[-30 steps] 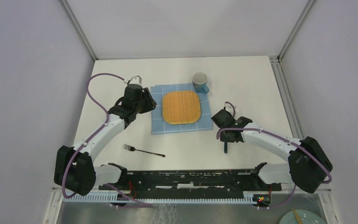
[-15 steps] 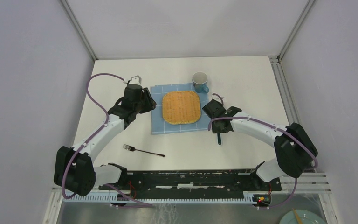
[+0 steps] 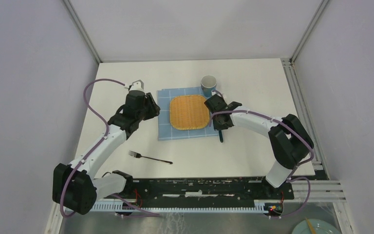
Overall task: Set the dinner table for one person
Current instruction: Place the spoon on the napkin.
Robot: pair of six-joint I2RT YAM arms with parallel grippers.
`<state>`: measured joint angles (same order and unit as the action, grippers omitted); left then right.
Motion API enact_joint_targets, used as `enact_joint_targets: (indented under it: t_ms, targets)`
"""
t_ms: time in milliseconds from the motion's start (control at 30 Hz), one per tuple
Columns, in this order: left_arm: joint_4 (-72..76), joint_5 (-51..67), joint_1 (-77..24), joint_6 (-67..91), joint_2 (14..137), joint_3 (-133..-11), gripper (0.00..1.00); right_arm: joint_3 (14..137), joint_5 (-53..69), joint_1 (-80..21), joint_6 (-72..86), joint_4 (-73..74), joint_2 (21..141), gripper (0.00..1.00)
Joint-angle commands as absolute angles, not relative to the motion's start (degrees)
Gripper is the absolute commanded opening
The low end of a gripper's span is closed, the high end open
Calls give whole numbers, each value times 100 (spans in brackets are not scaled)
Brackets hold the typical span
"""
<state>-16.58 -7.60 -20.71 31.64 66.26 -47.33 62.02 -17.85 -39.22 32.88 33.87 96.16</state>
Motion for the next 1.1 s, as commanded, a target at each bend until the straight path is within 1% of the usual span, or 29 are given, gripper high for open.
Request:
enact_joint_targets:
  t_ms: [0,367,1067]
  targets:
    - [-1645,-963,-2086,3129,6425,-4711,49,6663,-1704,-3732,3109,3110,9835,0]
    - [-1649,-1025,-2085,3067,6567,-4762,50,7349,-1529,-3499,2962,3047,10422,0]
    - [-1710,-1098,-2089,3015,6592,-4781,50,8064,-1289,-3155,2828,2942,11224,0]
